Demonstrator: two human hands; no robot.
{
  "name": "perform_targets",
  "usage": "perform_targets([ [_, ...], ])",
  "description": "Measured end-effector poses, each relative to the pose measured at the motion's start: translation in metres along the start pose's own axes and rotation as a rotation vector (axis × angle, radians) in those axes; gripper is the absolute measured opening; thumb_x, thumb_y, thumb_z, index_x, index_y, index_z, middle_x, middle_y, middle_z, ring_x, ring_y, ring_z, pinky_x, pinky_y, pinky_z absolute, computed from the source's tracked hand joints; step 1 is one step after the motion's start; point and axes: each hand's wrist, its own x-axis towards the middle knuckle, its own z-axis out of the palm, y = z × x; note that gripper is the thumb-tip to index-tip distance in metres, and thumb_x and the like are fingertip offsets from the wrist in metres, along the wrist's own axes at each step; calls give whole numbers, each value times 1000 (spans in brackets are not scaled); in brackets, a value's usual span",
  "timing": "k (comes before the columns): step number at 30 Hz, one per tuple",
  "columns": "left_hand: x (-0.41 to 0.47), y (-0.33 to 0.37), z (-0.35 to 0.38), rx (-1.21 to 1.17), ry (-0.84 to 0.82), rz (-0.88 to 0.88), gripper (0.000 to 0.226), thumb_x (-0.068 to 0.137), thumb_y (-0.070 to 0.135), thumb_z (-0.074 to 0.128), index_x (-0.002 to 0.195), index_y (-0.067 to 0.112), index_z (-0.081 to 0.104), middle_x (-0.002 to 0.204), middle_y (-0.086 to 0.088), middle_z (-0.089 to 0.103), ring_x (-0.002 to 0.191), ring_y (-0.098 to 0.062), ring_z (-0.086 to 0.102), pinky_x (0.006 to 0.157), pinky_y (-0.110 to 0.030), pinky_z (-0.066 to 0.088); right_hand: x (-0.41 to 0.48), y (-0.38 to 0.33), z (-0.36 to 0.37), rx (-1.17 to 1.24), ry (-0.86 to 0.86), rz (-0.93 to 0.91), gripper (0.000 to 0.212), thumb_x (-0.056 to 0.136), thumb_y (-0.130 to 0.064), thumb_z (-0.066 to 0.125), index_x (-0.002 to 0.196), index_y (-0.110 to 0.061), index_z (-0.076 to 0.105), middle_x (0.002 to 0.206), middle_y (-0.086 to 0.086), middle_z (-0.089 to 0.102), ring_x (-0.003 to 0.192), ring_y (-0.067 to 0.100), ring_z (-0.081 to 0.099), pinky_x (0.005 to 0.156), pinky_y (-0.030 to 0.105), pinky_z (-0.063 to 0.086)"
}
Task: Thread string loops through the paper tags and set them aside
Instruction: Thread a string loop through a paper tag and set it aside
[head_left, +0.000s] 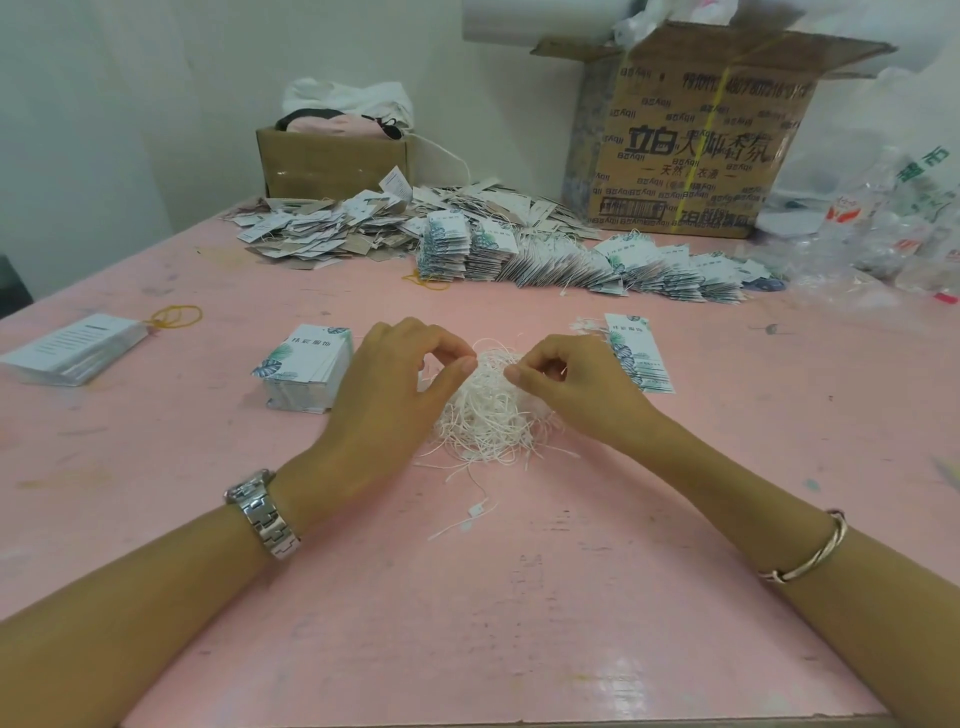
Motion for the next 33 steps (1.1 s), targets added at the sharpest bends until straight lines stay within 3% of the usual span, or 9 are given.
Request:
perform_targets([
  [2, 0, 1, 0, -4, -18, 11, 15, 94, 38, 60, 104, 31, 69, 98, 15, 60, 95, -10, 45, 77, -10, 31, -1, -3, -1, 92, -12, 9, 21, 92, -26, 67, 84, -6, 70, 69, -2, 59, 53, 0, 43, 53, 12, 35],
  [6, 1, 6, 0, -43, -73, 61, 33, 89, 50, 55, 113, 33, 69, 113, 11, 55, 110, -8, 42, 90, -13, 30, -6, -17, -8, 228, -10, -130, 16, 91, -21, 68, 87, -6, 70, 76, 1, 61, 56, 2, 43, 57, 14, 34],
  [9, 0, 10, 0, -101, -62, 100, 27, 86, 47, 60, 102, 30, 73, 110, 11, 58, 108, -10, 45, 90, -8, 30, -9, -23, -11, 196, 11, -252, 13, 89, -16, 70, 81, -6, 71, 74, 1, 56, 59, 5, 38, 59, 16, 31],
  [16, 1, 11, -2, -128, 5, 87, 13, 83, 36, 74, 90, 25, 76, 103, 12, 63, 103, -10, 49, 88, -13, 34, -12, -29, -13, 91, 50, -379, 14, 89, -11, 70, 80, 0, 69, 77, 7, 59, 64, 10, 40, 63, 15, 32],
  [21, 1, 7, -1, -74, -14, 40, 6, 84, 35, 74, 86, 29, 73, 103, 12, 61, 101, -9, 46, 83, -21, 36, -11, -28, -15, 201, 50, -235, 14, 96, -16, 60, 85, -7, 60, 74, -2, 53, 63, 10, 41, 60, 19, 35],
  [27, 1, 3, -1, 16, -96, -52, 7, 84, 36, 73, 90, 34, 70, 108, 9, 59, 102, -12, 43, 85, -31, 39, -10, -31, -17, 582, -84, -91, 19, 102, -14, 46, 84, -14, 52, 76, -6, 67, 65, 12, 43, 58, 15, 37],
  [31, 0, 8, -2, -10, -85, 62, 26, 85, 38, 72, 110, 34, 68, 114, 8, 56, 106, -12, 42, 90, -25, 36, -11, -32, -14, 644, -117, -90, 16, 101, -13, 46, 86, -12, 50, 74, -1, 66, 57, 11, 34, 53, 17, 32],
  [33, -1, 13, -2, -98, -28, 100, 21, 87, 40, 69, 104, 29, 72, 110, 10, 59, 107, -12, 45, 92, -22, 36, -11, -31, -13, 646, -132, -74, 16, 102, -11, 45, 86, -11, 49, 72, 2, 62, 56, 11, 33, 52, 17, 31],
])
